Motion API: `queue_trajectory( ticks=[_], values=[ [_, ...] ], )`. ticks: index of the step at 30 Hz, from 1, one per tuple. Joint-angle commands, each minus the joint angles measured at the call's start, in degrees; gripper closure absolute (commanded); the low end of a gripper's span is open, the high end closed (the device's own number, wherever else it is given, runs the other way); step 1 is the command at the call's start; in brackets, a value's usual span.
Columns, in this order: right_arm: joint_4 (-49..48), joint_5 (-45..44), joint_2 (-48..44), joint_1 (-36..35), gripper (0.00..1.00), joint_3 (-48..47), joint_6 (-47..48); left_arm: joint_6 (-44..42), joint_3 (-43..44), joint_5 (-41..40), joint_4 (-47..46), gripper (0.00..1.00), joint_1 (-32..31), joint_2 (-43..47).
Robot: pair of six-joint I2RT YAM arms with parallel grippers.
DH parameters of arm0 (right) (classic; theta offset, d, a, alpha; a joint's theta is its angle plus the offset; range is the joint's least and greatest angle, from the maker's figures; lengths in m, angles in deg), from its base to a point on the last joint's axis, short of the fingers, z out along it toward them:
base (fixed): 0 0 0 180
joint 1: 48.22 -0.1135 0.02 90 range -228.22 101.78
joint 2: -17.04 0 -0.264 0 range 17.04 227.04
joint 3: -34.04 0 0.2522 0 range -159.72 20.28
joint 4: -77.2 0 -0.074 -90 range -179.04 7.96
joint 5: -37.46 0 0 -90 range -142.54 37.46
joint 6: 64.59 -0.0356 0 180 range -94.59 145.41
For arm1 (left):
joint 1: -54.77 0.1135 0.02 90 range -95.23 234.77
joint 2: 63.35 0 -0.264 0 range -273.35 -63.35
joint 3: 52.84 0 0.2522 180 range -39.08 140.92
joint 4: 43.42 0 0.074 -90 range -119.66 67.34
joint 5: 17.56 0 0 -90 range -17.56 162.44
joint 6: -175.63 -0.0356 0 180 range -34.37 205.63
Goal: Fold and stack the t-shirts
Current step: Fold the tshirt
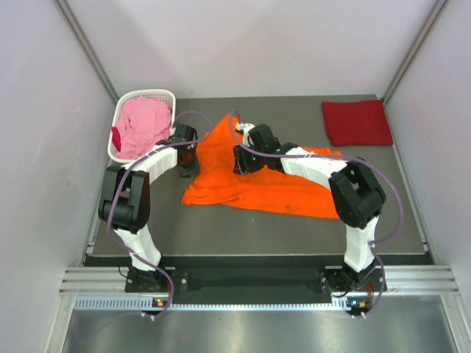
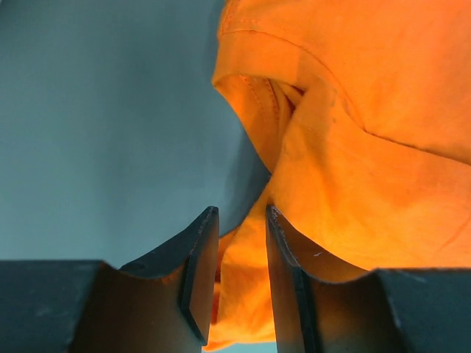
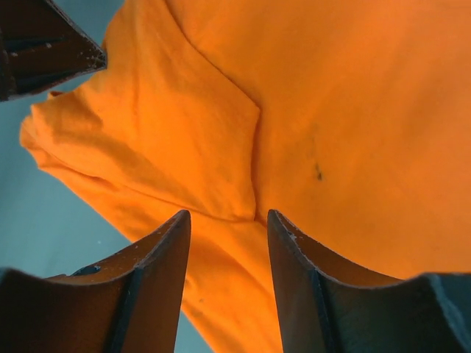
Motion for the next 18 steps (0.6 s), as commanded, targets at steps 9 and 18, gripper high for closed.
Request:
queue_trajectory(
  ticks=[9, 18],
  values=[
    [-3.55, 4.9, 10.1, -0.94, 0.54, -8.35, 4.02, -3.52, 3.38, 8.06, -5.15, 0.84, 1.45, -3.69],
    [-5.4, 4.11, 12.65, -1.47, 0.58, -8.62, 3.32, -3.17, 3.3, 10.63, -5.24, 1.0, 1.54, -2.55]
  ],
)
